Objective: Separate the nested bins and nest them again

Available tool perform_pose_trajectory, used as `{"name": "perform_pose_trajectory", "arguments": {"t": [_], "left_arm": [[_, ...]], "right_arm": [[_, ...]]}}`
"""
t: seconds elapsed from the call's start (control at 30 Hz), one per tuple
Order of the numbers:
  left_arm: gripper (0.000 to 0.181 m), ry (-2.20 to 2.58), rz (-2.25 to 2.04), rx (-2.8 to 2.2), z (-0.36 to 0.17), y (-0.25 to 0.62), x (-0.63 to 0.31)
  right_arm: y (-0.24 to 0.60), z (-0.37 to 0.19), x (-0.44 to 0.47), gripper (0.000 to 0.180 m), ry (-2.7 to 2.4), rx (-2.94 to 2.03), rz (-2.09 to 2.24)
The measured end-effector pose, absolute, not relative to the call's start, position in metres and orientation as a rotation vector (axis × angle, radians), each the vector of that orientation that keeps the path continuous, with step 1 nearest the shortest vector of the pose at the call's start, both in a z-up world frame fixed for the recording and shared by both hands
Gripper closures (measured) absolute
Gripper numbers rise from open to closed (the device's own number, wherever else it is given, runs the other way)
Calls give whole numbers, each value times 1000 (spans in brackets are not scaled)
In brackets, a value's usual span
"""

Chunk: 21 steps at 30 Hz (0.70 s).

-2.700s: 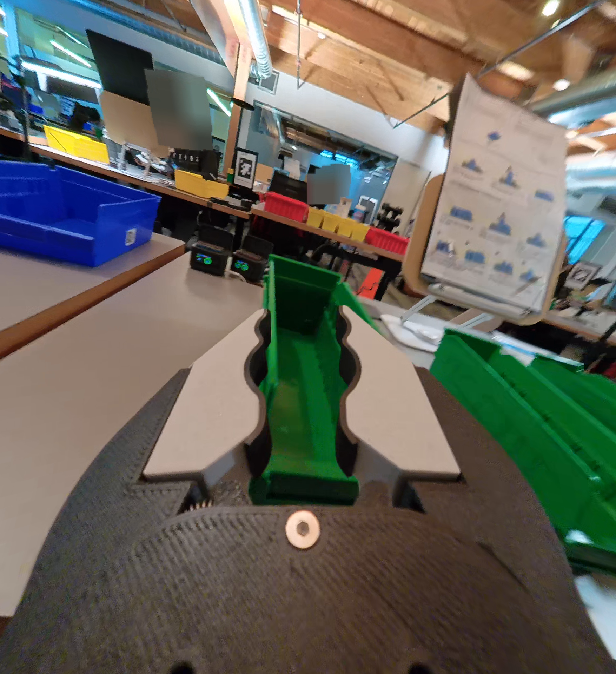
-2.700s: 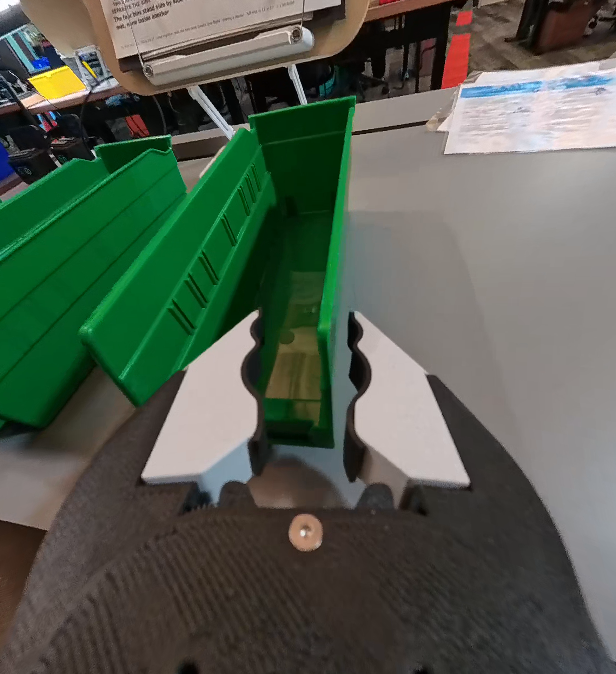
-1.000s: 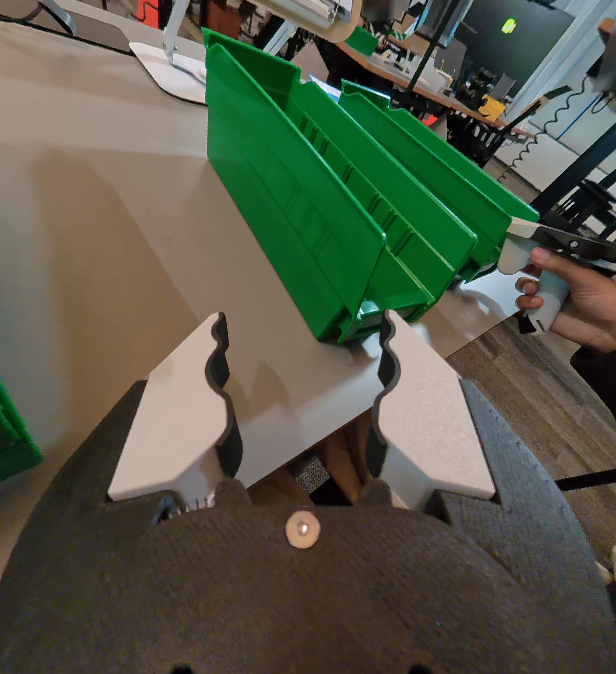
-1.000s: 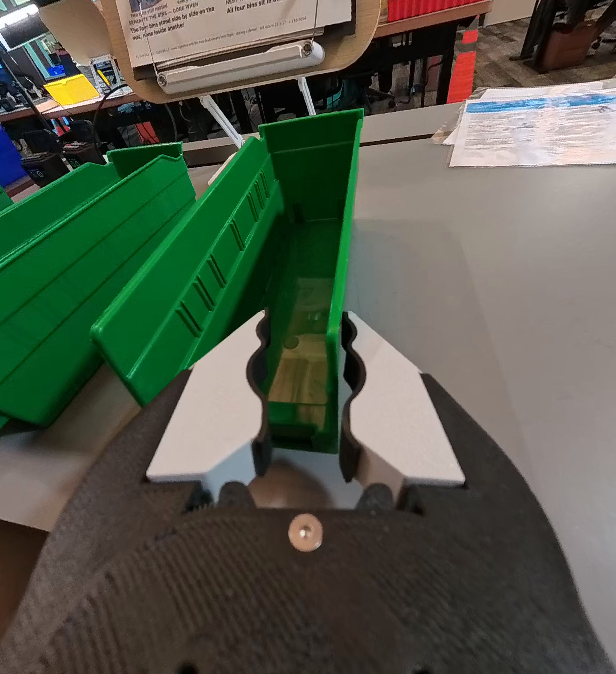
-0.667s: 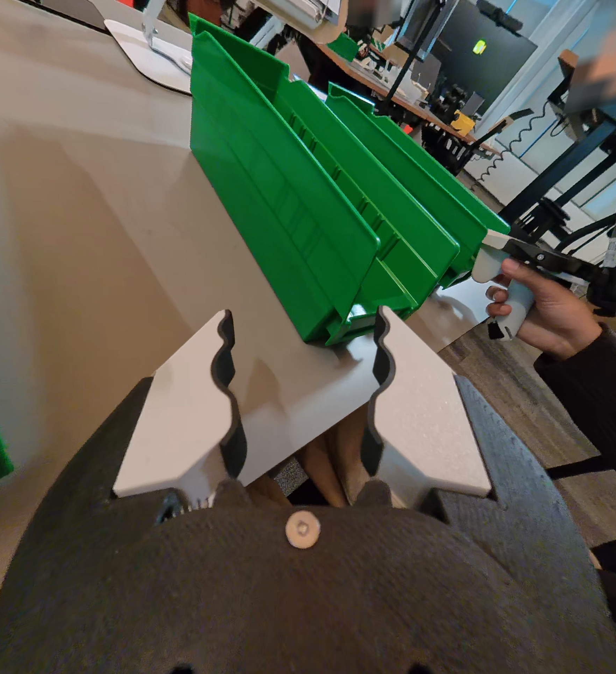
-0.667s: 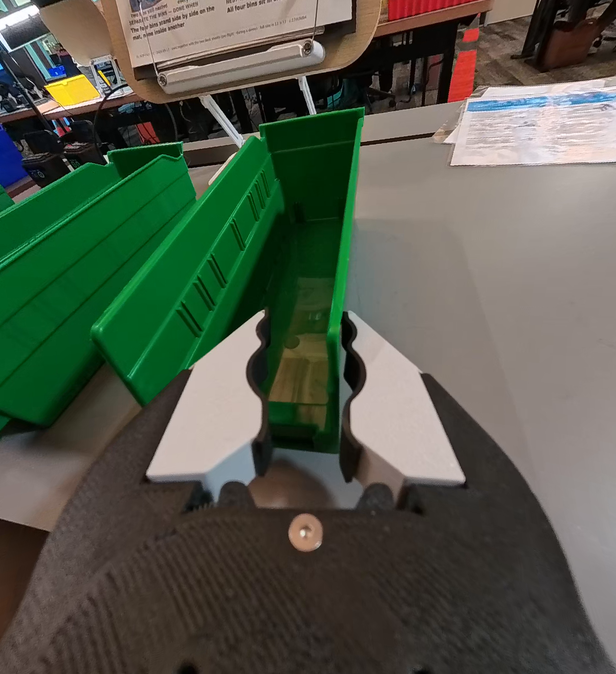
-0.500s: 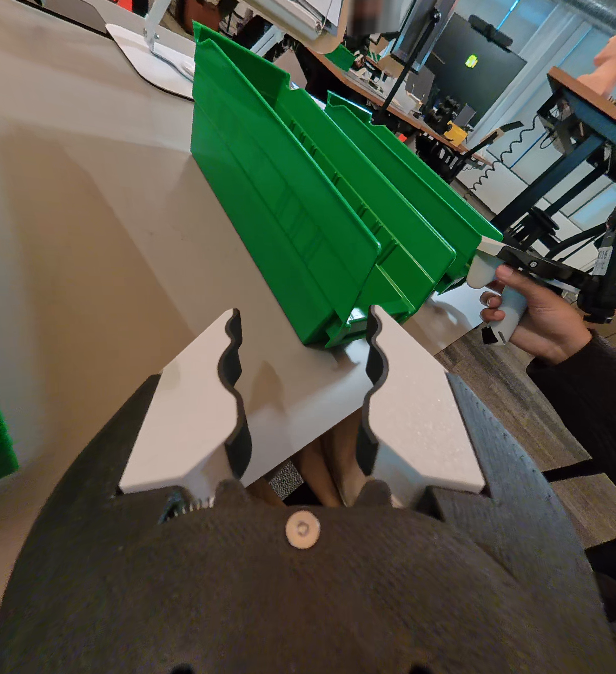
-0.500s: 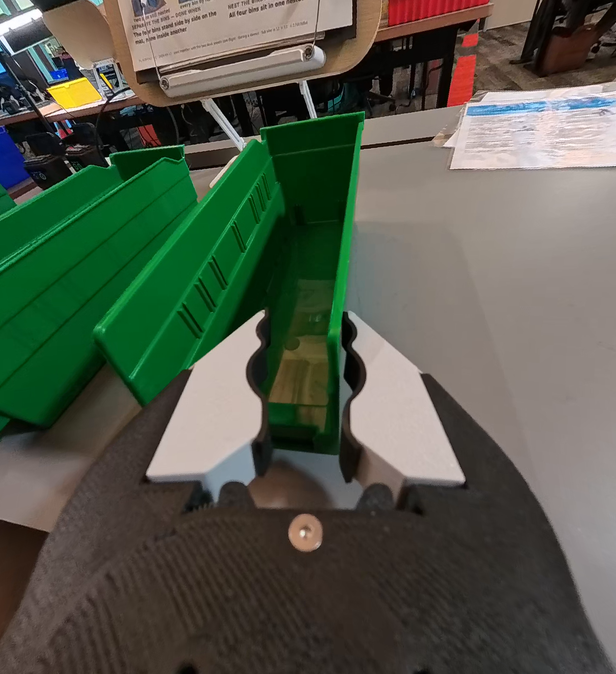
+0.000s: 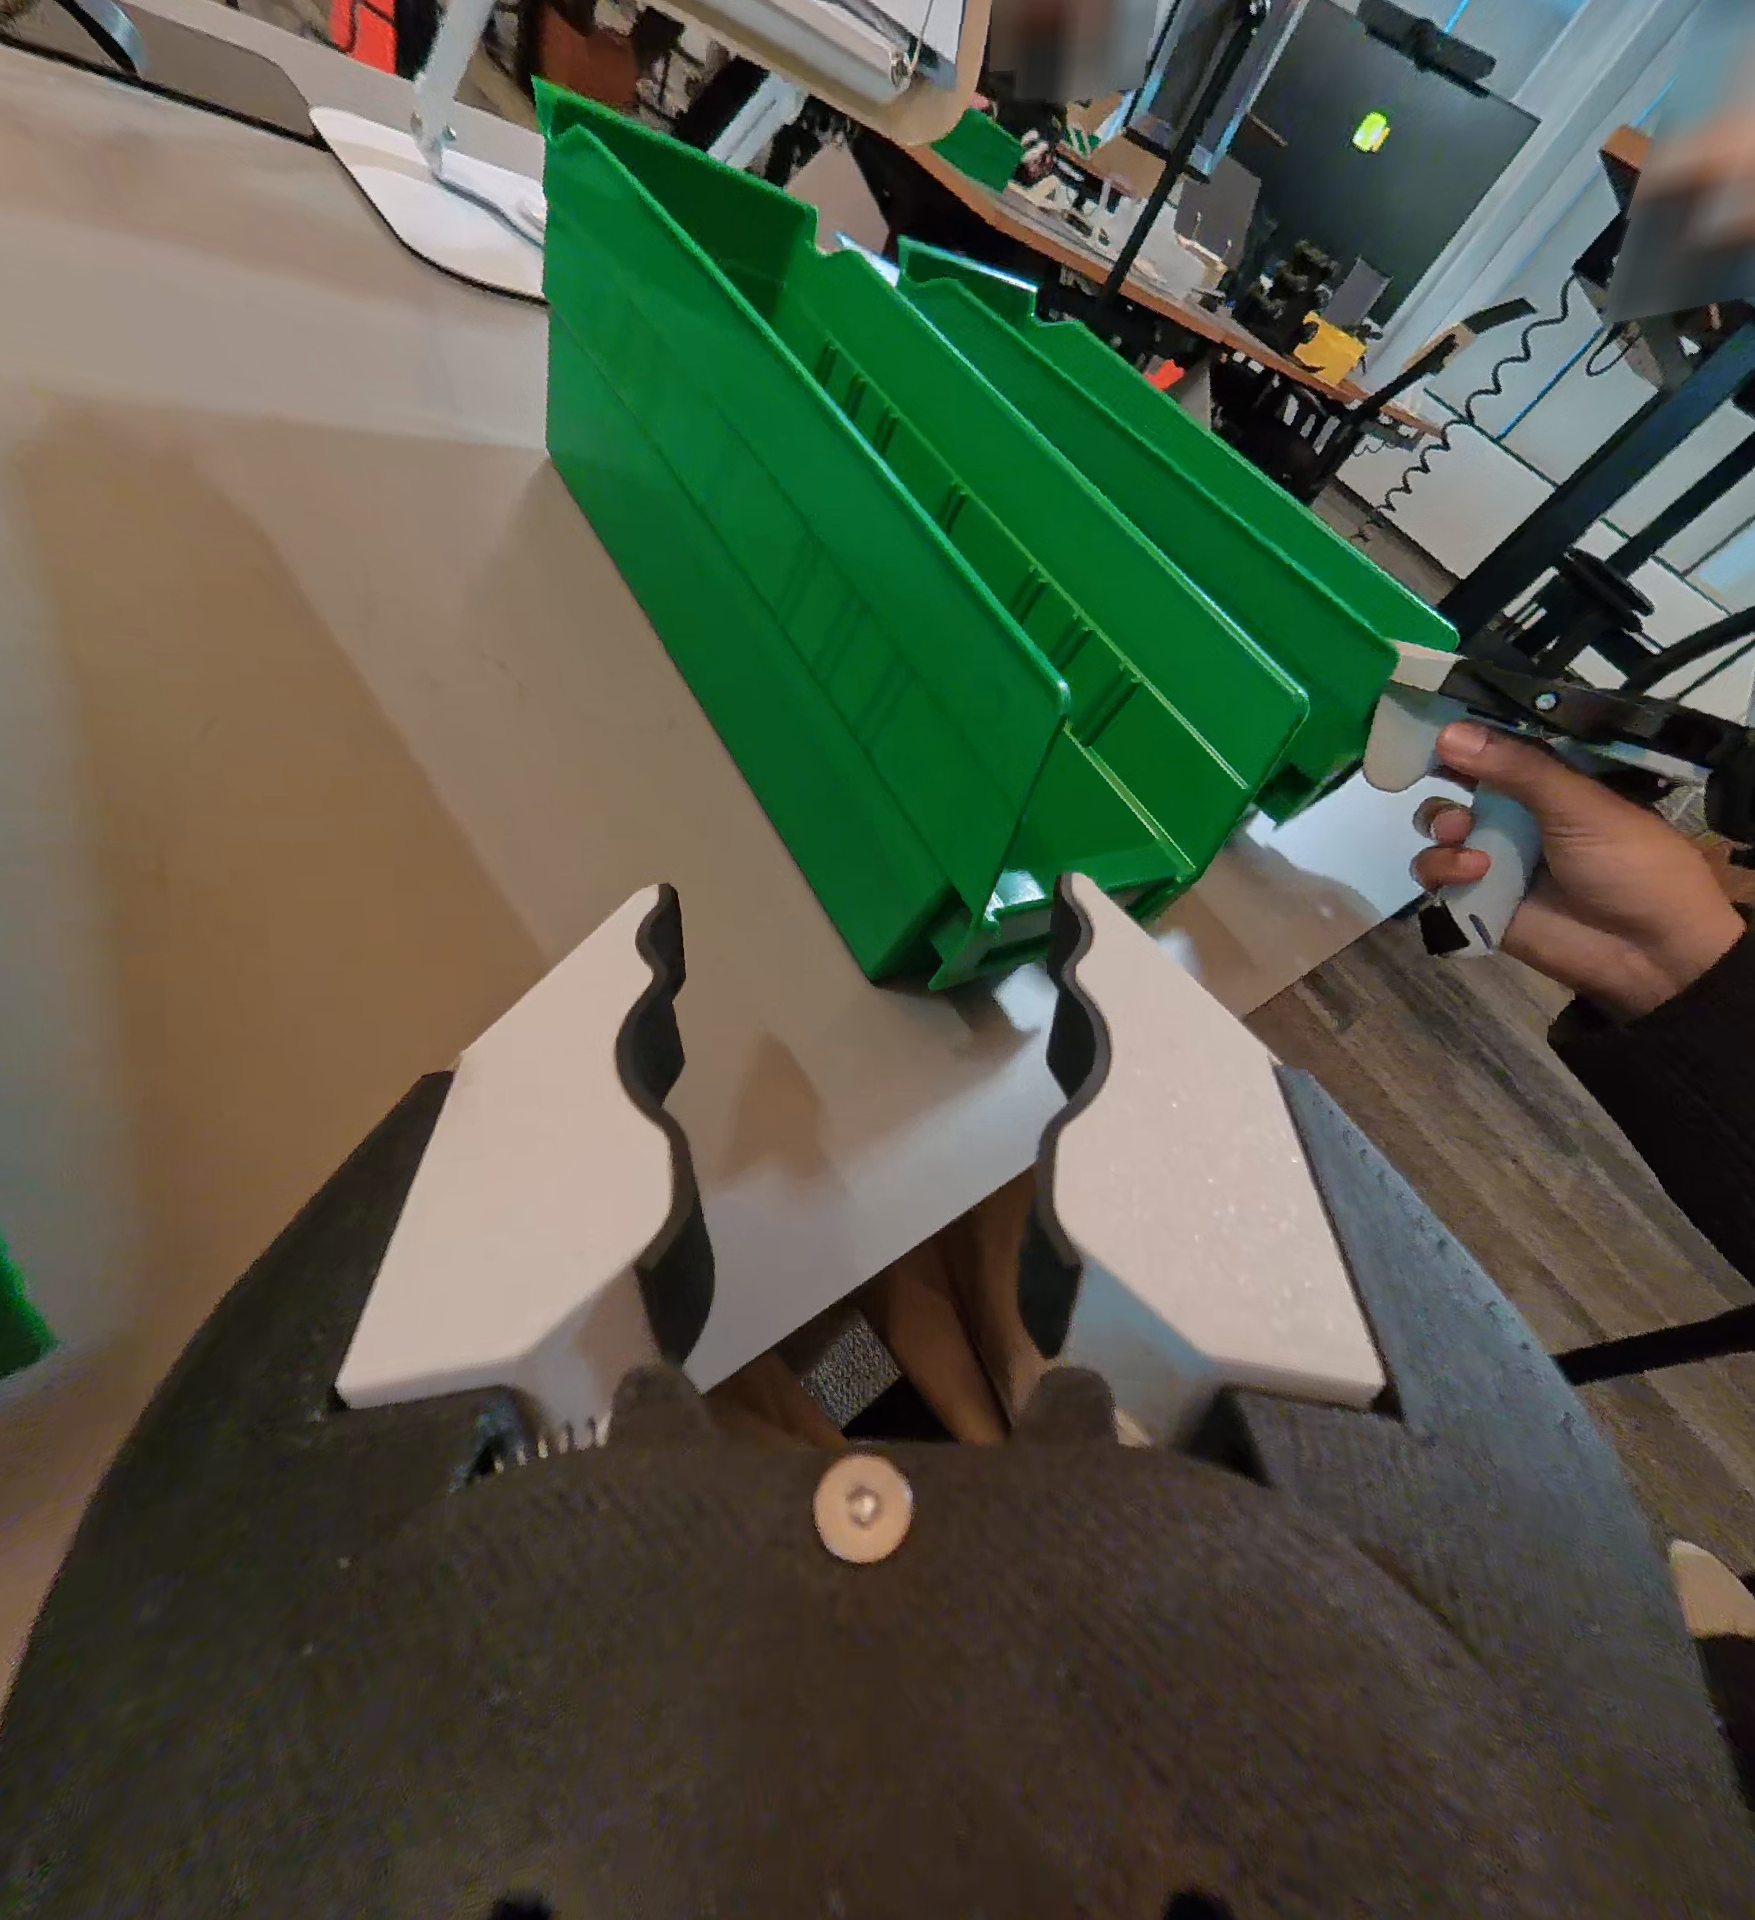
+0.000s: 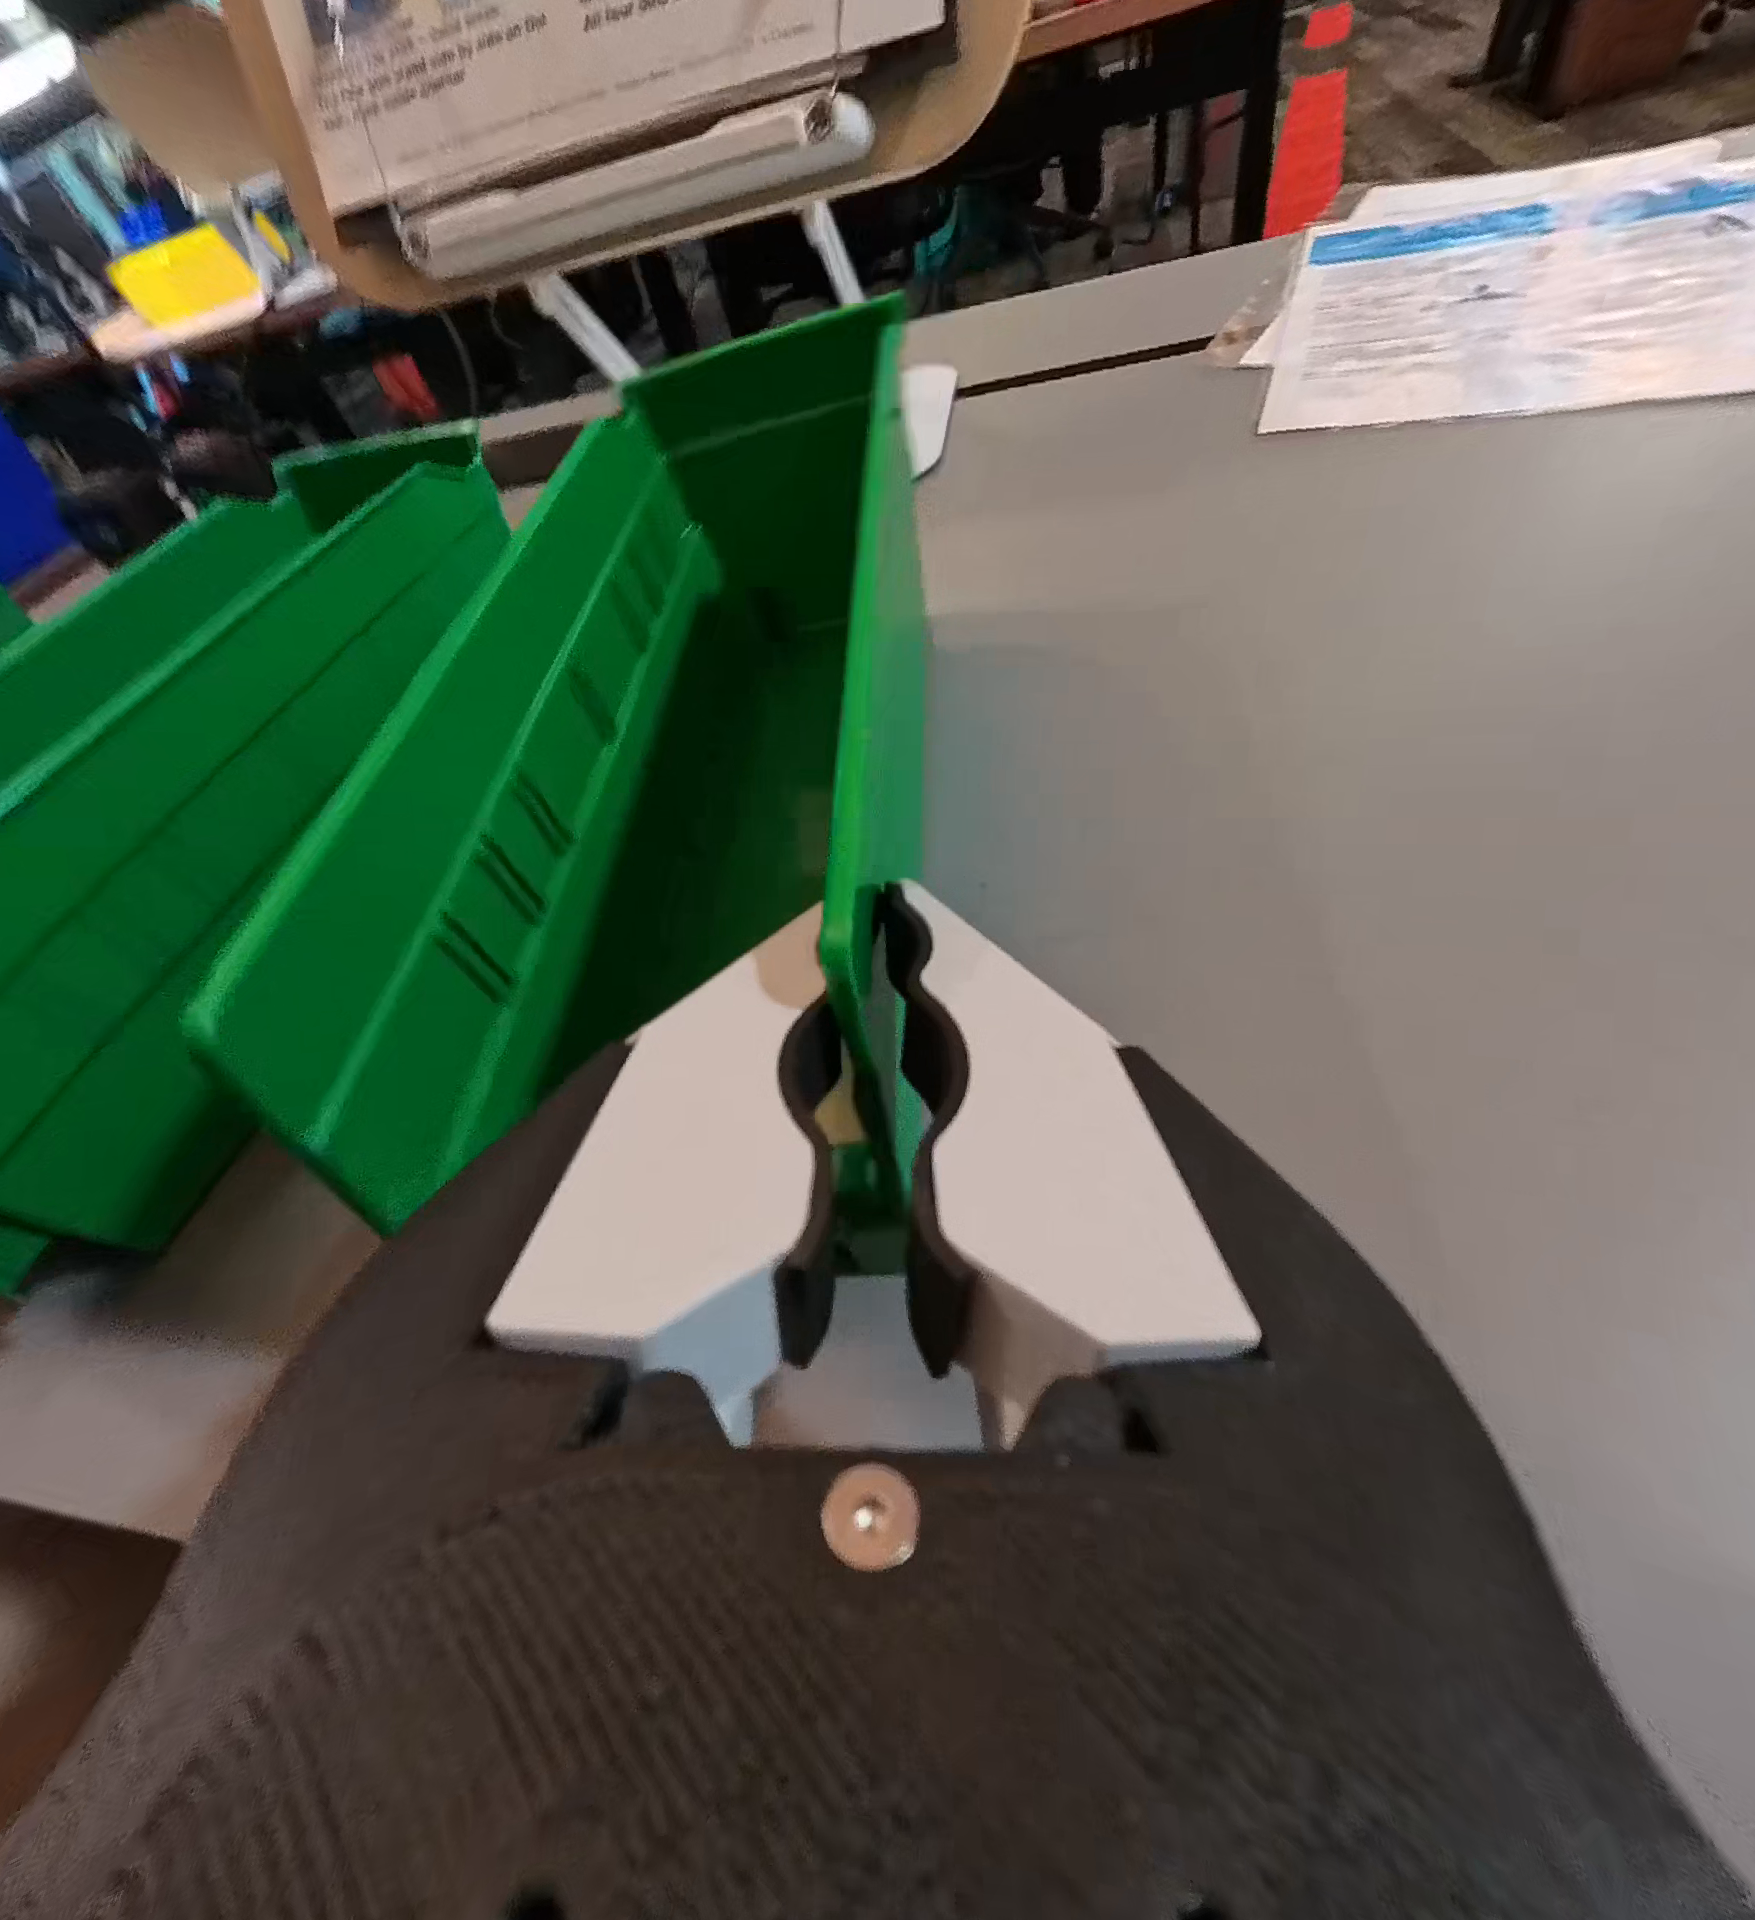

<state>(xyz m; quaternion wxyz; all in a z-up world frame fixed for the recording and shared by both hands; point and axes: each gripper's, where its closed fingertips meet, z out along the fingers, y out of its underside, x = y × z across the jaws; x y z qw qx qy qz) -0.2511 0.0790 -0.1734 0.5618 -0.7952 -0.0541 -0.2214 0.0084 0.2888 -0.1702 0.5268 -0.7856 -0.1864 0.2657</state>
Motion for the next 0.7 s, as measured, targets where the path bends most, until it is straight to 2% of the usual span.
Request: {"name": "perform_pose_trajectory", "arguments": {"t": [0.23,0.37,0.53,0.7], "left_arm": [[101,-119,-261,-1682,-127,75,-262],[101,-26,-233,-1540,-92,64,-221],[105,135,-327,-1472,-88,53,-141],[114,72,-292,-1481,-92,54,-144]], "right_arm": [[269,-113,1,177,-308,-1666,759],[230,-71,-21,177,-314,-1482,794],[176,-60,-66,177,-346,-1446,724],[133,-54,-94,177,-397,-1393,634]]}}
